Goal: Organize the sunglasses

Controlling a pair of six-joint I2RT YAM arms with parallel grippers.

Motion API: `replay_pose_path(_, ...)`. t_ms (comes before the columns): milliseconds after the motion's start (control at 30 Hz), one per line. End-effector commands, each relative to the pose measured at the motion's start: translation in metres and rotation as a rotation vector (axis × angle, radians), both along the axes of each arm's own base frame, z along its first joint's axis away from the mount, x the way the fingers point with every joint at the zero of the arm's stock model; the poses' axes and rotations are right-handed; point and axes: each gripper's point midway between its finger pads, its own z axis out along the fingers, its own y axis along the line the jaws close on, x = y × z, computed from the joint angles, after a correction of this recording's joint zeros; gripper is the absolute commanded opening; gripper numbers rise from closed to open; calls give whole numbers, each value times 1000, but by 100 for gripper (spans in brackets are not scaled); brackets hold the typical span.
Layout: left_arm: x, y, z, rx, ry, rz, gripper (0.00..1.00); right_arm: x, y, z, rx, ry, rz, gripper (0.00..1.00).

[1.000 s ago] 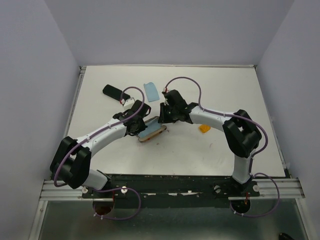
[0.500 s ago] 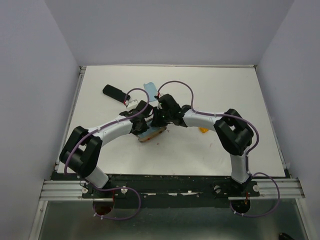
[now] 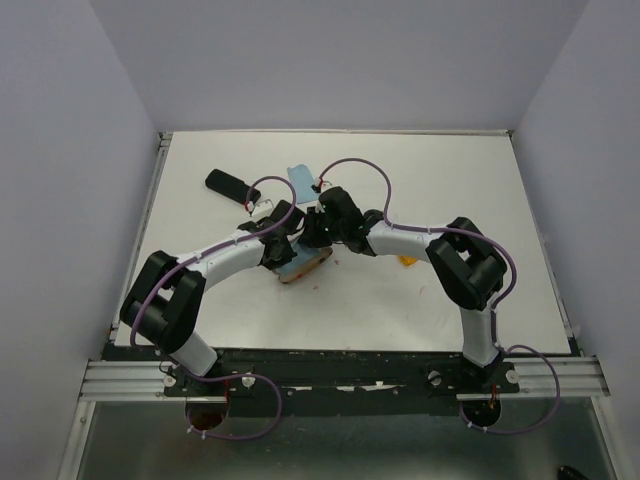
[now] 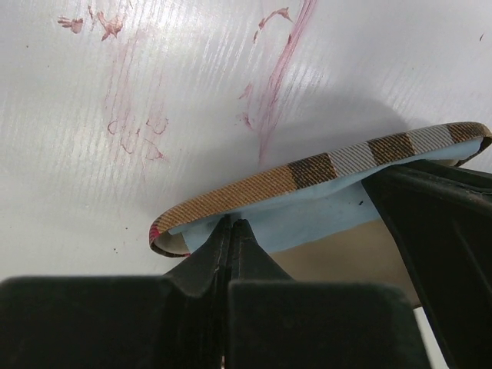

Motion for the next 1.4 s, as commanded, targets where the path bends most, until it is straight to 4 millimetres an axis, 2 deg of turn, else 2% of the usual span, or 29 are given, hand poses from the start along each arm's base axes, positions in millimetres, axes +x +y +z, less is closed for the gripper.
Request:
replay_pose_path(0, 6, 6, 6, 16, -27, 33, 2, 6, 0, 0, 4, -23, -34, 23)
replay_pose_path(133, 6, 5, 8, 10, -29, 29, 2, 6, -6, -4, -29, -29, -41, 25)
replay_pose_path(300, 7, 2, 21, -17, -60, 12, 5, 6, -14, -8, -71, -35, -51, 26)
replay_pose_path(500, 10, -1, 32, -41, -101, -5, 6, -2, -11, -3, -62, -37, 8, 26)
replay_pose_path(800, 15, 1, 16, 3, -51, 18, 5, -13, -13, 2, -41, -44, 48, 27)
replay_pose_path(1067, 17, 11, 17, 42, -61, 81, 4, -27, 13, 3, -16, -52, 136, 27)
replay_pose_path(1367, 12, 25, 7, 107, -18, 134, 3, -14, 19, 1, -15, -63, 84, 26)
